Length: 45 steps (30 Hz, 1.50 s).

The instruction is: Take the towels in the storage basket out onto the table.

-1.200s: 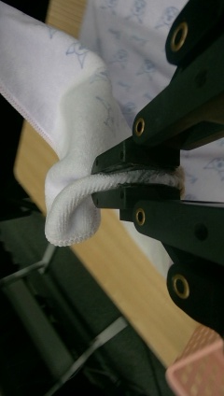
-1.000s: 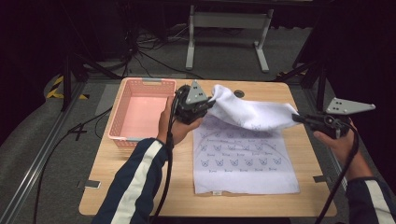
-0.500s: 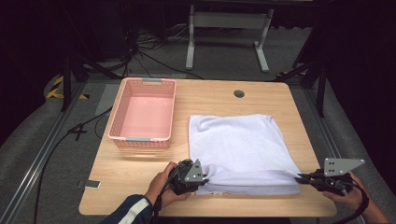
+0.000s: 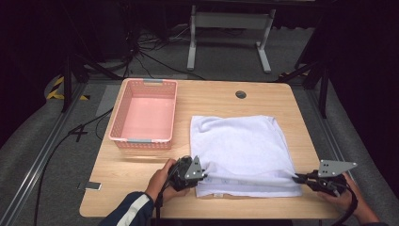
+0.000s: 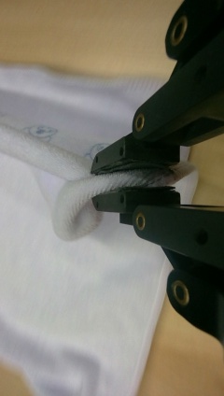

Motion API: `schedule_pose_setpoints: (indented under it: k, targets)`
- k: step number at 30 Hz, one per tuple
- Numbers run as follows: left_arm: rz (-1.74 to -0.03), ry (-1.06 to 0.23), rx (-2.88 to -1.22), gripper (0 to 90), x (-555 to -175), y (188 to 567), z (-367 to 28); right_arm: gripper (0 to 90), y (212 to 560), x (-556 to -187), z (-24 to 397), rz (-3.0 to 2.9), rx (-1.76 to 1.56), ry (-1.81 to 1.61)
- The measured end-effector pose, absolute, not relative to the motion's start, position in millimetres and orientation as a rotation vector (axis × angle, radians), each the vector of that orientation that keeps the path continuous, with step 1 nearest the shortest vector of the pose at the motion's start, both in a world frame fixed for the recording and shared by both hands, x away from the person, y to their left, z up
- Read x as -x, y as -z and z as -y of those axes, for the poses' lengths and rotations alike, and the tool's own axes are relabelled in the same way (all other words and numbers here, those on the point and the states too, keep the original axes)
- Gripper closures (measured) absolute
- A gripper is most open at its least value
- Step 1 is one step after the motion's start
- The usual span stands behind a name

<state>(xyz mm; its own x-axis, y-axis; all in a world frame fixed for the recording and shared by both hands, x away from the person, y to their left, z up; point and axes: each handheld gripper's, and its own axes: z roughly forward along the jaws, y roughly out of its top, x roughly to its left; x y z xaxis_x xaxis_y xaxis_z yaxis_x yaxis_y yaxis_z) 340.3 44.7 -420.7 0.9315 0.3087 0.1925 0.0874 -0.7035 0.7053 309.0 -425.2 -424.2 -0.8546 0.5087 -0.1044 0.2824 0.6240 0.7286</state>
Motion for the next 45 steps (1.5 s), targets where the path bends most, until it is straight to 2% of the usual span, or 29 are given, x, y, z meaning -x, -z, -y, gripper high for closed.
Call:
schedule_pose_setpoints:
  k: [6,8,9,11,13,15,18,24,30,35,37,38,39,41,42,44,45]
  targets:
    - [-0.414,-0.551,-2.317,82.4,-394,395,-30,86.8,393,-357,420,-2.387,-0.686,-1.047]
    - [-0.423,-0.571,-2.312,82.4,-401,390,-29,86.8,387,-366,419,-2.371,-0.687,-1.048]
    - [-0.461,-0.659,-2.266,82.4,-420,369,-29,86.7,375,-382,414,-2.323,-0.675,-1.032]
    - [-0.473,-0.667,-2.241,82.3,-426,363,-30,86.6,367,-390,413,-2.295,-0.673,-1.036]
    - [-0.479,-0.749,-2.194,82.2,-434,346,-32,86.6,356,-396,413,-2.244,-0.670,-1.072]
    - [-0.480,-0.726,-2.130,82.1,-436,338,-36,86.4,344,-398,414,-2.199,-0.652,-1.143]
    - [-0.377,-0.727,-2.114,81.9,-416,341,-40,86.3,343,-388,419,-2.204,-0.615,-1.204]
    - [-0.173,-0.587,-2.183,80.8,-353,389,-53,85.7,371,-340,432,-2.377,-0.504,-1.208]
    - [-0.147,-0.426,-2.302,78.1,-318,436,-61,82.4,417,-304,442,-2.550,-0.489,-1.150]
    - [-0.187,-0.252,-2.327,61.6,-301,446,-70,71.0,430,-291,446,-2.647,-0.467,-1.138]
    - [-0.246,-0.176,-2.296,51.1,-295,444,-78,65.3,426,-284,451,-2.667,-0.457,-1.178]
    - [-0.246,-0.176,-2.296,48.8,-295,444,-78,65.3,426,-284,451,-2.667,-0.457,-1.178]
    - [-0.294,-0.166,-2.263,45.3,-293,441,-85,61.1,419,-278,457,-2.666,-0.458,-1.165]
    - [-0.351,-0.135,-2.195,44.0,-293,437,-92,61.5,416,-276,459,-2.666,-0.461,-1.171]
    - [-0.373,-0.137,-2.179,39.9,-294,436,-93,60.6,408,-271,463,-2.638,-0.455,-1.205]
    - [-0.419,-0.195,-2.186,36.4,-300,432,-89,57.1,402,-274,460,-2.577,-0.540,-1.204]
    - [-0.425,-0.181,-2.180,36.4,-303,430,-87,57.1,402,-274,460,-2.577,-0.540,-1.204]
